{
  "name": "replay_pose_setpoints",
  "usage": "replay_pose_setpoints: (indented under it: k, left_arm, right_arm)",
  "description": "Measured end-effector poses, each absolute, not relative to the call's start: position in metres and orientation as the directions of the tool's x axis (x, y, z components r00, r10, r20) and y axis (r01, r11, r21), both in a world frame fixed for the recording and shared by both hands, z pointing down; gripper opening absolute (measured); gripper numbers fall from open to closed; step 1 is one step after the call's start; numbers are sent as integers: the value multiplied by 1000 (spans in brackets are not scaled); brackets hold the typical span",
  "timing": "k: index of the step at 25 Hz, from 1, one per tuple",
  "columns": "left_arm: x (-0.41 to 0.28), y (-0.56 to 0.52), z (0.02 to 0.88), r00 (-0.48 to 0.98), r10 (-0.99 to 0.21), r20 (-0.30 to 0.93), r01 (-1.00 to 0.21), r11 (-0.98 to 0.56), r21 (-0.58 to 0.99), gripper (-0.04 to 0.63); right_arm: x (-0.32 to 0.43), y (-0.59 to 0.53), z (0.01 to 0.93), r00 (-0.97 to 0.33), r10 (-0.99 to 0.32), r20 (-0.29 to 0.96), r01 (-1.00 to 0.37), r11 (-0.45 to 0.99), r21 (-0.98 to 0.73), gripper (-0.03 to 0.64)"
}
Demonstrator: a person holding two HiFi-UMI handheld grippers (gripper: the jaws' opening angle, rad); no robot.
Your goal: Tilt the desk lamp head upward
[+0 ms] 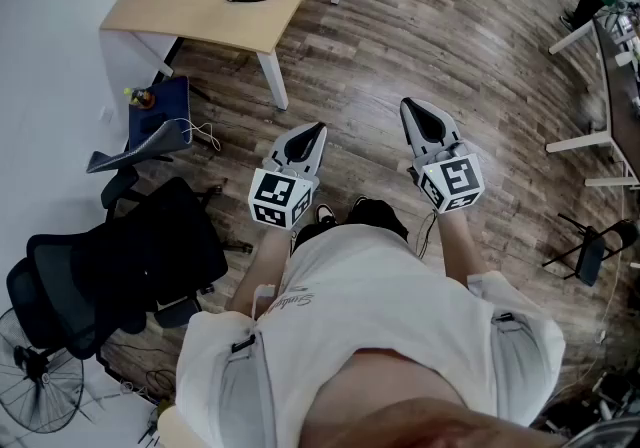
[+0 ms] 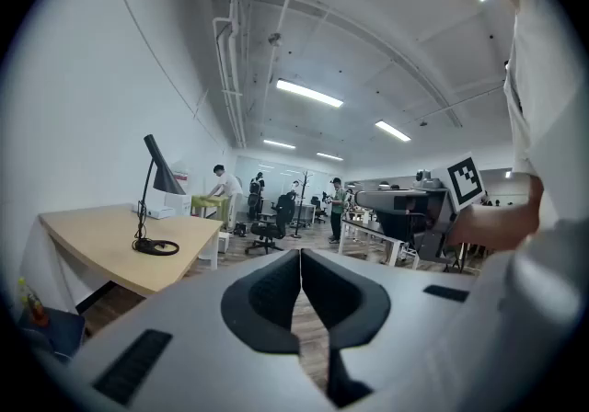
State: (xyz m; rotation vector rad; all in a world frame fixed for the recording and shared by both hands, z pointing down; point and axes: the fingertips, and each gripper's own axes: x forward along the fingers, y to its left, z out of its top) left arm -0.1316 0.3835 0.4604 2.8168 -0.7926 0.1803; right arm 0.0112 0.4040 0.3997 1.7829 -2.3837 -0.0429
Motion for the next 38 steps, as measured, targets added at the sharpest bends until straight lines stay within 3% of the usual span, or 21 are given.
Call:
replay_pose_setpoints:
  k: [12, 22, 38]
  left_arm:
    - [-129, 352, 476, 854, -487, 185, -518, -828, 215, 15]
    - [-122, 289, 505, 801, -540, 259, -596, -762, 254, 15]
    - [9, 116, 456, 735, -613, 290, -662, -742, 110, 15]
  right_arm:
    - [22, 380, 410, -246, -957, 152, -962, 261, 85, -5]
    - [37, 301, 442, -329, -925, 191, -940, 341, 33, -5]
    - [154, 123, 454, -464, -877, 123, -886, 461, -51, -5]
